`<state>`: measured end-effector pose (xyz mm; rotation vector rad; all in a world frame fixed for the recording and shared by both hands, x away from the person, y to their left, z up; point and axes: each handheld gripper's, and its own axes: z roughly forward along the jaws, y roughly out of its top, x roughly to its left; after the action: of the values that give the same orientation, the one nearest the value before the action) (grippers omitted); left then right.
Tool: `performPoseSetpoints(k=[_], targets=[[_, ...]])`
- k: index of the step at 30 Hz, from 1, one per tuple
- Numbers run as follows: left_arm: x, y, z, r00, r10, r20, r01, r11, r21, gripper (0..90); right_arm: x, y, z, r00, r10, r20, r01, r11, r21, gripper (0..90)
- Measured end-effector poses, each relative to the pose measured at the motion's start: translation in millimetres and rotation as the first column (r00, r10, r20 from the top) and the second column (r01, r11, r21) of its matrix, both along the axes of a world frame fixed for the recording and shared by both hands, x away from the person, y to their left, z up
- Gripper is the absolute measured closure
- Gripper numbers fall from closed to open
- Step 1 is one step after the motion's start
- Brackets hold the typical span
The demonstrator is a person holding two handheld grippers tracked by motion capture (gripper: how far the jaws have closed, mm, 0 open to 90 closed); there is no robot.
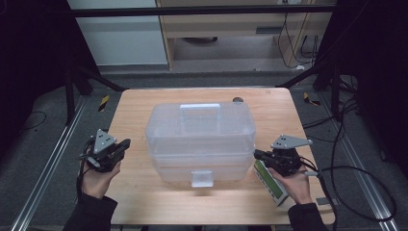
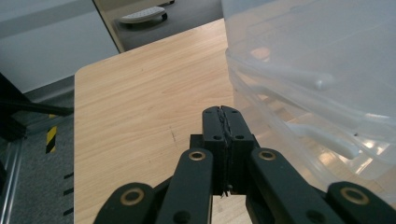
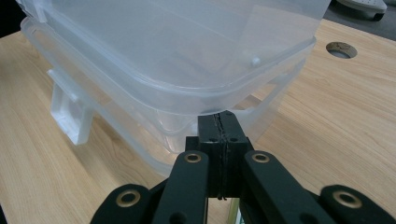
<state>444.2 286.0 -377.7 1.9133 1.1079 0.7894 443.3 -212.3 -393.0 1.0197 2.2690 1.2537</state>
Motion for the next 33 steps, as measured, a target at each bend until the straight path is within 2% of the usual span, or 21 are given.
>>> performPoseSetpoints(k=[6,7,8,9,11,12,16,19,20,23,24,33], targets=[[-4.5,-6.5,-11.7,0.9993,-0.023,-0.029,0.024,0.9996,0.014,88.8,-0.2,0.1,-1.6,1.0000,0.000,-0.004,0.000,1.0000,-0.002,90.0],[-5.9,-9.6,-15.8,0.9979,-0.053,-0.038,0.054,0.9985,0.009,88.9,-0.2,0.4,-2.2,1.0000,-0.003,-0.003,0.003,1.0000,-0.004,90.0],[-5.9,-9.6,-15.8,0.9979,-0.053,-0.038,0.054,0.9985,0.009,88.9,-0.1,0.5,-2.5,1.0000,-0.002,-0.002,0.002,1.0000,-0.006,90.0],[-7.8,-13.9,-19.2,0.9954,-0.082,-0.050,0.083,0.9962,0.026,88.9,0.0,0.4,-2.5,1.0000,-0.002,-0.001,0.002,1.0000,-0.006,90.0],[-8.8,-15.6,-20.3,0.9943,-0.091,-0.056,0.093,0.9953,0.028,88.8,0.0,0.3,-2.3,1.0000,-0.002,-0.001,0.002,1.0000,-0.006,90.0],[-10.7,-18.1,-21.6,0.9918,-0.113,-0.060,0.114,0.9934,0.015,88.8,-0.1,0.3,-2.1,1.0000,-0.003,-0.003,0.003,1.0000,-0.004,90.0],[-13.5,-23.5,-19.9,0.9867,-0.151,-0.059,0.151,0.9885,-0.002,88.9,-0.1,0.4,-1.8,1.0000,-0.003,0.001,0.003,1.0000,-0.008,90.0],[-14.6,-26.7,-19.6,0.9841,-0.166,-0.063,0.167,0.9860,0.000,88.8,-0.2,0.6,-1.4,1.0000,-0.004,0.000,0.004,1.0000,-0.007,90.0],[-15.1,-30.2,-20.5,0.9808,-0.183,-0.067,0.183,0.9830,0.000,88.8,-0.2,0.6,-1.3,1.0000,-0.004,0.001,0.004,1.0000,-0.007,90.0],[-15.3,-33.7,-21.3,0.9782,-0.196,-0.069,0.197,0.9805,0.004,88.8,-0.2,0.6,-1.0,1.0000,-0.005,0.001,0.005,1.0000,-0.006,90.0],[-15.7,-36.1,-21.1,0.9755,-0.210,-0.065,0.210,0.9777,-0.005,88.7,-0.1,0.6,-0.8,1.0000,-0.004,0.004,0.004,1.0000,-0.009,90.0],[-16.7,-41.1,-16.1,0.9775,-0.208,-0.034,0.208,0.9781,-0.011,88.7,-0.1,0.7,1.5,0.9999,-0.011,0.013,0.011,0.9999,-0.003,90.0]])
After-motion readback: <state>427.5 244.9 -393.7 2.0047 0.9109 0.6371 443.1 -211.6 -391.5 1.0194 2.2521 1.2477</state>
